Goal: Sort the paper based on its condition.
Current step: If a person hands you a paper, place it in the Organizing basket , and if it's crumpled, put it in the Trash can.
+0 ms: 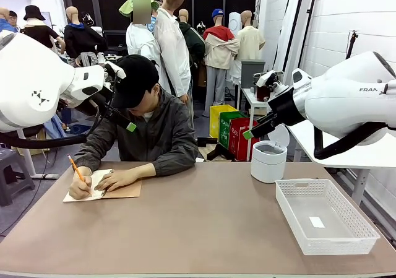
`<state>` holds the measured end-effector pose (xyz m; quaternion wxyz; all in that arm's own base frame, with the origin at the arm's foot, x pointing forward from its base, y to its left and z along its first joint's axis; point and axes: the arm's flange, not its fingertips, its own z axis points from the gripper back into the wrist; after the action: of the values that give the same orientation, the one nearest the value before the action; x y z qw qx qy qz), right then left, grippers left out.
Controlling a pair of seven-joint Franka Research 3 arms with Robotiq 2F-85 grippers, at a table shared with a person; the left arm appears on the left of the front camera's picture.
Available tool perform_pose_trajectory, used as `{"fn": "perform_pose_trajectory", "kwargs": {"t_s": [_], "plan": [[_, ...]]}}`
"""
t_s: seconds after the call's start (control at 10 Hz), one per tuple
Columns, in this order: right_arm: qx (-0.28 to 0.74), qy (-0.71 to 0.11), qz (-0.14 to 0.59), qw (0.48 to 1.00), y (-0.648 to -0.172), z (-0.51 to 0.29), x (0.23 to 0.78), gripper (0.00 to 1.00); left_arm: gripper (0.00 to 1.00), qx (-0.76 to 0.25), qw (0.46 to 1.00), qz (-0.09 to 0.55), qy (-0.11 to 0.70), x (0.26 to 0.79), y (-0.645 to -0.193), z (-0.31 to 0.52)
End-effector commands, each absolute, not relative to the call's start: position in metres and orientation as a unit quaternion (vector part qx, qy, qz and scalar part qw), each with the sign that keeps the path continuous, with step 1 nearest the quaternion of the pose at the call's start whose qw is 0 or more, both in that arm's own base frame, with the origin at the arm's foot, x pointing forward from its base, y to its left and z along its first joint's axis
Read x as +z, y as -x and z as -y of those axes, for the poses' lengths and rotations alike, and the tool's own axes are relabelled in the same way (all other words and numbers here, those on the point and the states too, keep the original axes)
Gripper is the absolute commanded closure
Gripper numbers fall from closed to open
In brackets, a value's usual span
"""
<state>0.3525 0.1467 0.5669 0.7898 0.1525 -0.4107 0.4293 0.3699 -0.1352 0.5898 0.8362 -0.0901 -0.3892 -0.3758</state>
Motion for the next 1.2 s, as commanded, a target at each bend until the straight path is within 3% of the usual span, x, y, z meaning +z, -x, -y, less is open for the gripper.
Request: {"fn": "perform_pose_trajectory", "kwargs": {"t_s": [0.0, 1.1], "plan": [[0.431, -0.156, 0.409, 0.789, -0.3523, -0.1467, 0.5665, 0.0, 0.0, -0.369, 0.84, 0.388, 0.089, 0.5896, -0.3699, 0.1353], [0.431, -0.156, 0.409, 0.789, -0.3523, -0.1467, 0.5665, 0.0, 0.0, -0.369, 0.84, 0.388, 0.089, 0.5896, -0.3699, 0.1353]]}}
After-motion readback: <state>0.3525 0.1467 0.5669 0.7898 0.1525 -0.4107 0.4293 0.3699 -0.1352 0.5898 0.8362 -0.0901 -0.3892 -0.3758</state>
